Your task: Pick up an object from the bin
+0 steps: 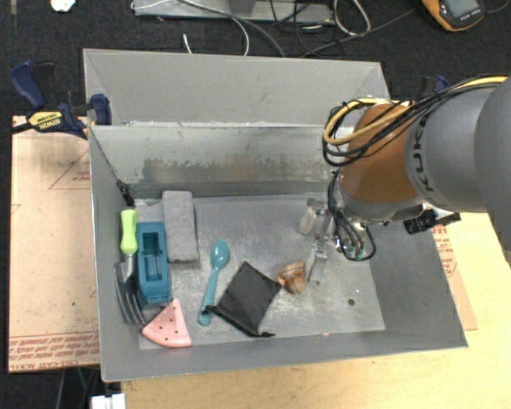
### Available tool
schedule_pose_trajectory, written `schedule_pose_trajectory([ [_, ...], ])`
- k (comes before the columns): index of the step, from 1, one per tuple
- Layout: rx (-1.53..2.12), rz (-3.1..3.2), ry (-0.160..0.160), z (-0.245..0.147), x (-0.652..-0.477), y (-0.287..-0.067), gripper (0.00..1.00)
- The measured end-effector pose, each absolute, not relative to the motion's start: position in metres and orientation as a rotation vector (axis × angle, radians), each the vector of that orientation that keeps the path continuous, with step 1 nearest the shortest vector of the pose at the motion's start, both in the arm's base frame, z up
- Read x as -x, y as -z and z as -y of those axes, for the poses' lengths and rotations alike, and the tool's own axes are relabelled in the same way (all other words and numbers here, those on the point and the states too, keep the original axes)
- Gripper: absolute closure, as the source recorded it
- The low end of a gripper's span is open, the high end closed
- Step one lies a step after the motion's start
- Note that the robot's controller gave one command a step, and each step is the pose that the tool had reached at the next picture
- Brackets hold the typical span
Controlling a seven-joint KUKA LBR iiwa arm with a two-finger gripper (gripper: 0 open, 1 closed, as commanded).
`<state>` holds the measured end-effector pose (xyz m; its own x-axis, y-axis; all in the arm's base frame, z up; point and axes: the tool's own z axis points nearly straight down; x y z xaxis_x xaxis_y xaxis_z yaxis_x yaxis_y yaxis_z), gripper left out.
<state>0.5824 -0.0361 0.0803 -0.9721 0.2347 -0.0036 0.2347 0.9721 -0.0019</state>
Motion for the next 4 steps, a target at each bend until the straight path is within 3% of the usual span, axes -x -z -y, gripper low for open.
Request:
schedule_pose_trajectory([
  [1,-0.126,-3.116,0.007,0.008,-0.570,-0.078,0.00],
  [2,-0.015,-3.120,0.013,-0.011,-0.521,-0.076,0.00],
  [3,-0.264,-3.115,0.006,-0.042,-0.515,-0.073,0.00],
  [4,-0.233,-3.119,0.009,-0.073,-0.486,-0.070,1.00],
])
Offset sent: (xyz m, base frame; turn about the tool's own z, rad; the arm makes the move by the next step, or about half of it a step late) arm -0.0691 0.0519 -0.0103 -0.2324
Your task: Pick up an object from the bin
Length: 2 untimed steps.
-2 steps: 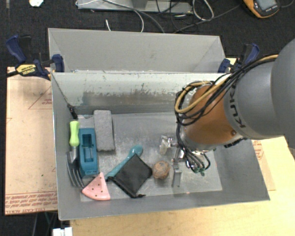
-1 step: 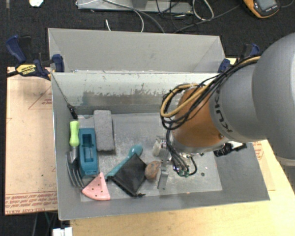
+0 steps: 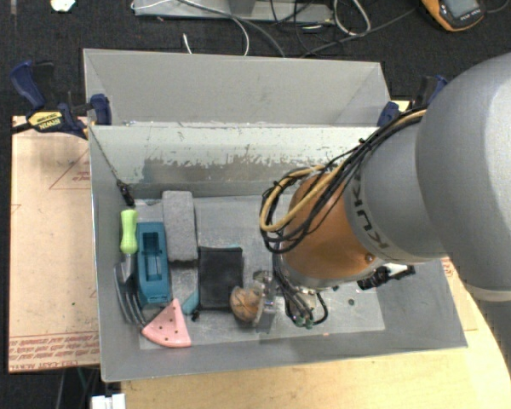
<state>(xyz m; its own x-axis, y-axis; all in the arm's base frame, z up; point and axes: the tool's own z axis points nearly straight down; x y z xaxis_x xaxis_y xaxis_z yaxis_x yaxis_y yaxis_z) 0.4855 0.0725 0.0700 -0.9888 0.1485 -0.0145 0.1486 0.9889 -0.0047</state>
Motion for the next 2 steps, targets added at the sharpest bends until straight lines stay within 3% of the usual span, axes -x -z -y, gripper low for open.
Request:
schedule_pose_trajectory([
  [1,-0.233,-3.120,0.010,-0.073,-0.485,-0.070,1.00],
  [2,-0.074,-3.131,0.012,-0.089,-0.496,-0.118,1.00],
])
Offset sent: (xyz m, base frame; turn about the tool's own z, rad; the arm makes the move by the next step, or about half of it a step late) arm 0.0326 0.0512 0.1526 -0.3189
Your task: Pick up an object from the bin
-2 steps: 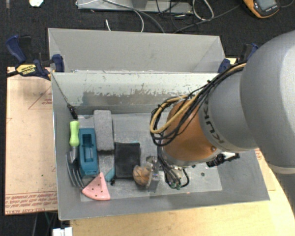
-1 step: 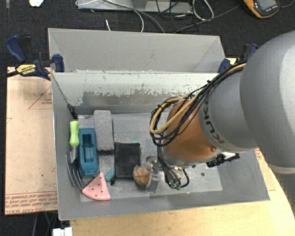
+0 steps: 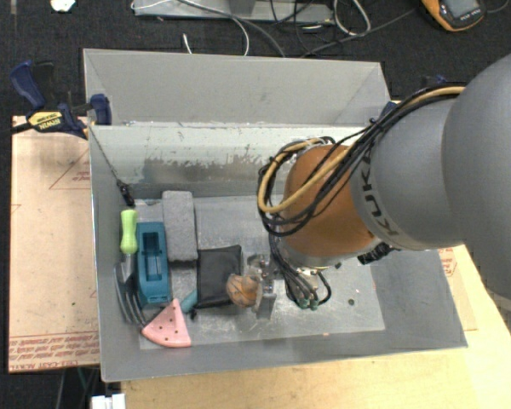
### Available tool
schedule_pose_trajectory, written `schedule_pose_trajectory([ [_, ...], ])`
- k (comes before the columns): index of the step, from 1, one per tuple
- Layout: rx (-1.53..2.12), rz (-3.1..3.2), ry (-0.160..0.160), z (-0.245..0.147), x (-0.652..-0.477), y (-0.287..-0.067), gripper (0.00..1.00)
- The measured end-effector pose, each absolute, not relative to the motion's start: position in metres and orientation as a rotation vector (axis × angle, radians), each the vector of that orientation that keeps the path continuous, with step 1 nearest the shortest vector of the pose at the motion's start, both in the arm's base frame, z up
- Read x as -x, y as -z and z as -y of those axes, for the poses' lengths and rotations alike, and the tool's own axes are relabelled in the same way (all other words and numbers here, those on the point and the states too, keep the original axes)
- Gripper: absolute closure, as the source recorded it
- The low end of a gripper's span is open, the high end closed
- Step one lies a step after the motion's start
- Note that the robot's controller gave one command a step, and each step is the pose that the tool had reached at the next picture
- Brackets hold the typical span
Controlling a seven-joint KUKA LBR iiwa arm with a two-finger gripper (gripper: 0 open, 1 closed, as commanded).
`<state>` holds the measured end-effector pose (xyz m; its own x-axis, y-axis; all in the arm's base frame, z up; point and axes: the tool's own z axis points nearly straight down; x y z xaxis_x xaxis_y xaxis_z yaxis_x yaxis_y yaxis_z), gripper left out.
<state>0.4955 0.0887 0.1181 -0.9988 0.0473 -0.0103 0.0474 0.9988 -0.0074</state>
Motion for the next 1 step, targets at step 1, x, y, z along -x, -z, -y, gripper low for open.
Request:
schedule_pose_trajectory([
  [1,0.214,-3.130,0.014,-0.1044,-0.5103,-0.1995,1.00],
])
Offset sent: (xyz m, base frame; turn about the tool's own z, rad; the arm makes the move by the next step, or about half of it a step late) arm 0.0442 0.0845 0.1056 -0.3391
